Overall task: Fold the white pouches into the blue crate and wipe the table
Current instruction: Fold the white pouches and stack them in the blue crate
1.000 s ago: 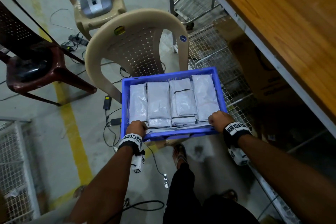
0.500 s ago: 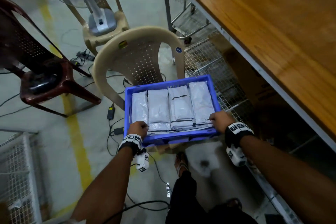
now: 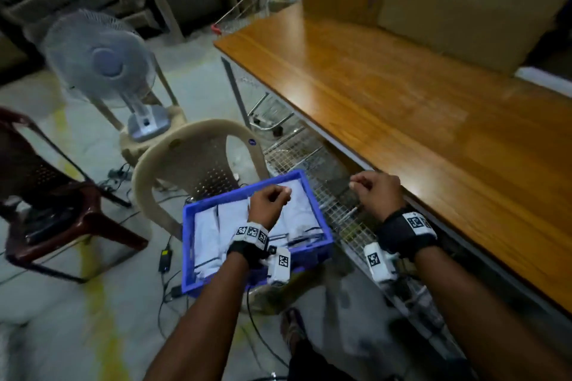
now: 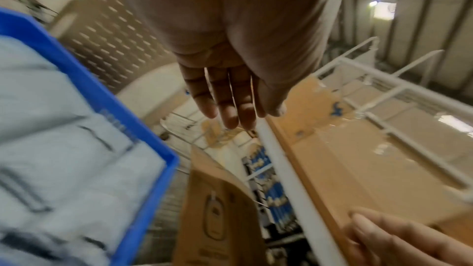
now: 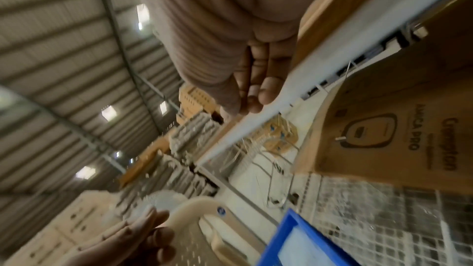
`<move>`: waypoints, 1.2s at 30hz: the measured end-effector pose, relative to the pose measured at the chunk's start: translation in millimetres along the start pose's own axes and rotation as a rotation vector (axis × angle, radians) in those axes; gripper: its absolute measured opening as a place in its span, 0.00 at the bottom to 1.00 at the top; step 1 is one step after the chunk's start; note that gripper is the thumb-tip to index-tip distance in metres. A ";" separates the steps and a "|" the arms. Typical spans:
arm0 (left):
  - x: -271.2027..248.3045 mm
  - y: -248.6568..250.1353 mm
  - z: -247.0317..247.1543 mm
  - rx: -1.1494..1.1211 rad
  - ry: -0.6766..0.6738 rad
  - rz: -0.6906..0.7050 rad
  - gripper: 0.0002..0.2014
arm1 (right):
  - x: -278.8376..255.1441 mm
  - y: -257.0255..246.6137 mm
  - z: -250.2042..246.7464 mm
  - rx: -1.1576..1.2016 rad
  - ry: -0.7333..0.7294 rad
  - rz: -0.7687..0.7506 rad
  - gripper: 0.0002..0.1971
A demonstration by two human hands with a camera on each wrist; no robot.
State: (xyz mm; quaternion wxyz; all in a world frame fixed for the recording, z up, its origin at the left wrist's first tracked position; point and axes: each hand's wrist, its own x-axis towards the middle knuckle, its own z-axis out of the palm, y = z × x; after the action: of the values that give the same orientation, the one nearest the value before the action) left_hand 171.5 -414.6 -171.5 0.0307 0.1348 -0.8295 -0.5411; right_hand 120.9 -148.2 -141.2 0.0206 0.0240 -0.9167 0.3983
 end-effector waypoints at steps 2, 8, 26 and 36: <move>-2.1 41.4 34.0 -0.055 -0.047 0.097 0.08 | -9.5 5.9 -38.8 0.035 0.103 0.005 0.03; -24.9 136.6 143.1 -0.107 -0.255 0.294 0.07 | -54.1 61.6 -146.5 0.104 0.352 0.150 0.06; -90.7 152.5 357.6 0.191 -0.542 0.350 0.40 | -237.9 230.5 -322.1 -0.104 0.873 0.657 0.19; -83.1 153.3 352.7 0.033 -0.584 0.190 0.39 | -180.9 265.4 -357.5 -0.106 0.644 0.936 0.40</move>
State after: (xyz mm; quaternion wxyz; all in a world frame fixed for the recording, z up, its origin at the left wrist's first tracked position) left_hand 152.8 -21.6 -170.2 -0.1605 -0.1043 -0.8208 -0.5382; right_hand 292.1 299.0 -101.3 0.1216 -0.5083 -0.7958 0.3057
